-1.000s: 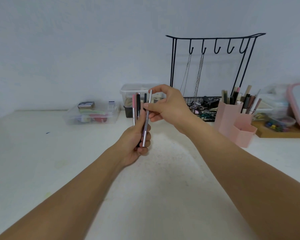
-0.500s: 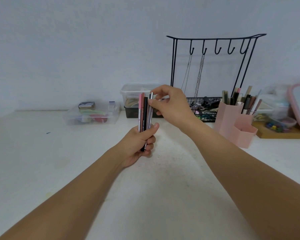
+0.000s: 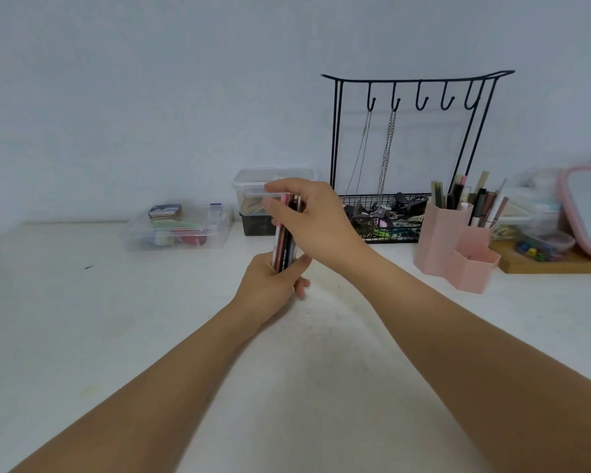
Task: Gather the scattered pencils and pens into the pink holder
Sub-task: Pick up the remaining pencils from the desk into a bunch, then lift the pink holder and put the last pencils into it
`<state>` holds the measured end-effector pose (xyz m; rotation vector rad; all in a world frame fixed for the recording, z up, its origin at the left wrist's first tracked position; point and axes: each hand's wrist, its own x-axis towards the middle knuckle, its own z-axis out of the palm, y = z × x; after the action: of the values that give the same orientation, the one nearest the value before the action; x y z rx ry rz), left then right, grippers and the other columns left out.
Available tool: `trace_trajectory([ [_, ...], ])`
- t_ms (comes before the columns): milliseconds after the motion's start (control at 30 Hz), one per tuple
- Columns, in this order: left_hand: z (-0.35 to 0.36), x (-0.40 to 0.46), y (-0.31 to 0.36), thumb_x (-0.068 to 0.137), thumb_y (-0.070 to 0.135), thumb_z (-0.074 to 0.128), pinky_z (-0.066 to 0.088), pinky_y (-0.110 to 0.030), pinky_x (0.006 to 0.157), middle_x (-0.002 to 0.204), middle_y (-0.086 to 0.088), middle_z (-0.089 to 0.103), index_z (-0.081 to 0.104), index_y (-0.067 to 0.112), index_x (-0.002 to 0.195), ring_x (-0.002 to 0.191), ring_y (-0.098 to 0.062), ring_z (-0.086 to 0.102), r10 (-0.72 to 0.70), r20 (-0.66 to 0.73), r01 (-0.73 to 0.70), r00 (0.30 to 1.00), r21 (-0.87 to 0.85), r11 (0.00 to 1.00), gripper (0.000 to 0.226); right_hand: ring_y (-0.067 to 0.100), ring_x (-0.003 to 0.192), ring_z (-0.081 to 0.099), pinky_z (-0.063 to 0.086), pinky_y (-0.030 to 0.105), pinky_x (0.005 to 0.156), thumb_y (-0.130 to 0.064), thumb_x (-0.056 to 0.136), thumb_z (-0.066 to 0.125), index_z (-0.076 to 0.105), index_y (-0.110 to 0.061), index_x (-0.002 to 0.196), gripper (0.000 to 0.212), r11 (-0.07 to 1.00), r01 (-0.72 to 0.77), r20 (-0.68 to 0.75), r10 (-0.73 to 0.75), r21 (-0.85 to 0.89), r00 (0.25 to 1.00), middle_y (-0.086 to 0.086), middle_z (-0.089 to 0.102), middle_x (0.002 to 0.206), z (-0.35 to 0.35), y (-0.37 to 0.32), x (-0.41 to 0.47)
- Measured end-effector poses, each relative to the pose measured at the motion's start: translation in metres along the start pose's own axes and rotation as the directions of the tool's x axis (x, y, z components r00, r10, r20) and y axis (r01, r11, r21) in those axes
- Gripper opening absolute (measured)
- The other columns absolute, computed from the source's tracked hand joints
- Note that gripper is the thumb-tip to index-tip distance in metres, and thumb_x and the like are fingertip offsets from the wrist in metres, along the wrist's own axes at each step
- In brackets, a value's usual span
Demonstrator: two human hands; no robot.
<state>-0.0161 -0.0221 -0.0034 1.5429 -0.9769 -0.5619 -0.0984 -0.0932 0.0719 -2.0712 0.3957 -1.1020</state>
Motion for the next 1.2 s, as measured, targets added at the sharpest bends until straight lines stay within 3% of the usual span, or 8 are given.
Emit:
trace_trajectory([
  [100, 0.003, -0.003, 0.002, 0.099, 0.029, 0.063, 0.053, -0.032, 0.083, 0.063, -0.01, 0.069, 0.067, 0.0, 0.097, 0.08, -0.017, 0.076, 0.014, 0.026, -0.014, 1.0, -0.007, 1.0, 0.03, 0.022, 0.077, 0.074, 0.062, 0.039, 0.079, -0.005, 0.095, 0.065, 0.057, -0.017, 0.132, 0.04, 0.92, -0.149, 0.097, 0.122, 0.362, 0.988, 0.013, 0.074, 0.097, 0.005, 0.001, -0.003],
  [200, 0.003, -0.003, 0.002, 0.097, 0.022, 0.064, 0.054, -0.021, 0.072, 0.072, -0.007, 0.075, 0.069, 0.005, 0.082, 0.08, -0.024, 0.073, -0.038, 0.045, 0.036, 0.998, 0.042, 0.998, 0.024, 0.018, 0.061, 0.066, 0.058, 0.029, 0.064, -0.005, 0.098, 0.06, 0.067, -0.001, 0.112, 0.016, 0.952, -0.092, 0.14, 0.053, 0.291, 0.989, 0.012, 0.068, 0.076, 0.007, 0.002, -0.004],
  [333, 0.002, -0.004, 0.004, 0.095, 0.014, 0.062, 0.045, -0.008, 0.053, 0.069, 0.004, 0.074, 0.074, 0.002, 0.085, 0.057, 0.002, 0.063, -0.075, 0.027, 0.073, 0.997, 0.081, 0.994, 0.02, 0.018, 0.062, 0.066, 0.06, 0.035, 0.065, -0.014, 0.099, 0.06, 0.072, -0.003, 0.105, 0.017, 0.988, -0.005, 0.092, -0.01, 0.156, 0.996, 0.011, 0.069, 0.076, 0.012, 0.006, -0.008],
  [500, 0.002, -0.004, 0.005, 0.097, 0.015, 0.061, 0.054, -0.034, 0.073, 0.053, 0.001, 0.061, 0.058, 0.009, 0.069, 0.058, -0.016, 0.061, -0.029, 0.035, 0.027, 0.999, 0.045, 0.999, 0.029, 0.022, 0.082, 0.073, 0.061, 0.038, 0.081, -0.026, 0.102, 0.056, 0.062, -0.011, 0.125, 0.028, 0.963, -0.084, 0.115, 0.056, 0.255, 0.992, 0.01, 0.073, 0.092, 0.006, 0.005, -0.013],
  [667, 0.01, -0.008, 0.012, 0.094, 0.035, 0.071, 0.045, -0.031, 0.053, 0.049, 0.004, 0.042, 0.046, 0.016, 0.076, 0.047, -0.015, 0.04, -0.125, 0.039, 0.131, 0.991, -0.269, 0.954, 0.037, 0.006, 0.073, 0.058, 0.046, 0.028, 0.067, -0.051, 0.101, 0.045, 0.064, -0.021, 0.088, 0.038, 0.94, -0.115, -0.244, 0.035, -0.322, 0.969, -0.011, 0.063, 0.081, -0.055, 0.029, -0.035],
  [767, 0.023, -0.014, 0.017, 0.094, 0.034, 0.072, 0.033, -0.027, 0.046, 0.049, 0.005, 0.037, 0.041, 0.018, 0.073, 0.044, -0.013, 0.032, -0.152, 0.095, 0.174, 0.984, -0.309, 0.935, 0.041, 0.02, 0.078, 0.054, 0.048, 0.036, 0.067, -0.041, 0.096, 0.052, 0.06, -0.017, 0.097, 0.026, 0.587, -0.327, -0.369, 0.051, -0.741, 0.928, -0.002, 0.063, 0.097, -0.106, 0.054, -0.063],
  [900, 0.026, -0.015, 0.017, 0.092, 0.035, 0.073, 0.031, -0.025, 0.044, 0.047, 0.005, 0.036, 0.04, 0.017, 0.071, 0.042, -0.013, 0.03, -0.148, 0.158, 0.188, 0.976, -0.276, 0.943, 0.043, 0.029, 0.074, 0.058, 0.036, 0.03, 0.054, -0.036, 0.092, 0.056, 0.058, -0.007, 0.106, 0.033, 0.297, -0.43, -0.415, 0.117, -0.852, 0.902, 0.01, 0.06, 0.103, -0.142, 0.074, -0.085],
  [1200, 0.023, -0.015, 0.014, 0.093, 0.033, 0.073, 0.036, -0.028, 0.046, 0.047, 0.004, 0.036, 0.04, 0.016, 0.069, 0.042, -0.014, 0.033, -0.109, 0.162, 0.15, 0.981, -0.268, 0.952, 0.044, 0.032, 0.079, 0.061, 0.041, 0.031, 0.064, -0.007, 0.088, 0.056, 0.067, -0.007, 0.089, 0.011, 0.483, -0.392, -0.325, 0.219, -0.783, 0.92, 0.011, 0.067, 0.089, -0.111, 0.09, -0.079],
])
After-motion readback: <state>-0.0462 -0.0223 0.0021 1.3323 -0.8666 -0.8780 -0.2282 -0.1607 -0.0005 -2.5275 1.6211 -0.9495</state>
